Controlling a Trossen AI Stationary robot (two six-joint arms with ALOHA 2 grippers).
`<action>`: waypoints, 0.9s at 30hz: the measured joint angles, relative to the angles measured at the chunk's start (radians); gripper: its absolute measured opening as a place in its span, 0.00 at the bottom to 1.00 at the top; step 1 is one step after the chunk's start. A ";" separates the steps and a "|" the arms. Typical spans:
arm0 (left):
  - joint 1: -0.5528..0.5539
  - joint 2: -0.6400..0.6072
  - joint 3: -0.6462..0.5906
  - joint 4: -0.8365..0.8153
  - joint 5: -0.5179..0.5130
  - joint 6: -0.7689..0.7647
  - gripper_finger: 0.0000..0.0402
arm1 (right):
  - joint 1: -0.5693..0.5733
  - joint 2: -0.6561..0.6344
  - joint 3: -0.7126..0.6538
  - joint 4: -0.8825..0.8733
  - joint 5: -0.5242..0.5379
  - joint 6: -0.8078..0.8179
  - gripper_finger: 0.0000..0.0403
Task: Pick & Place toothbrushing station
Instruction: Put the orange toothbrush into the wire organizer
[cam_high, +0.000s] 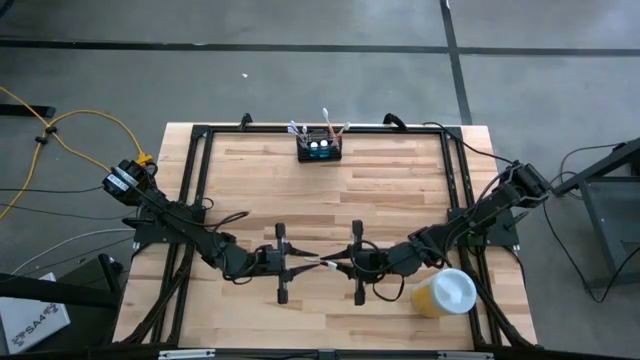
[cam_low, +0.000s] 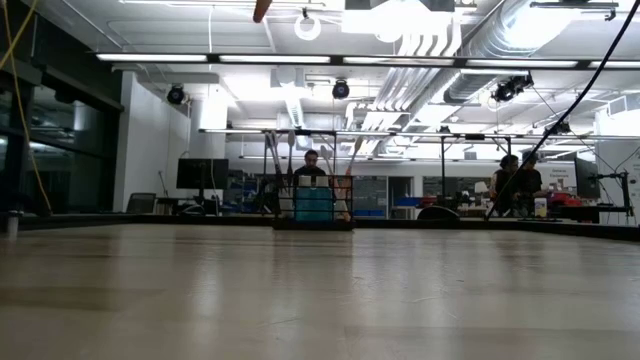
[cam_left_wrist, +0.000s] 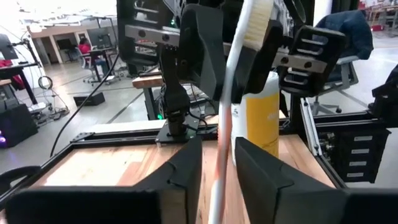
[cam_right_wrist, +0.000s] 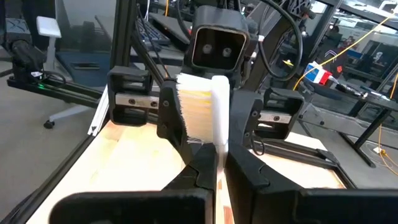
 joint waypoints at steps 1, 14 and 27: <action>-0.001 0.000 0.000 0.001 0.000 0.000 0.24 | 0.000 0.000 0.000 -0.001 0.003 0.000 0.02; -0.014 0.000 0.000 -0.026 -0.059 0.005 0.27 | -0.083 0.000 0.000 -0.133 0.036 0.080 0.02; -0.121 0.000 0.000 -0.026 -0.218 0.037 0.27 | -0.299 -0.065 0.002 -0.202 -0.024 0.048 0.02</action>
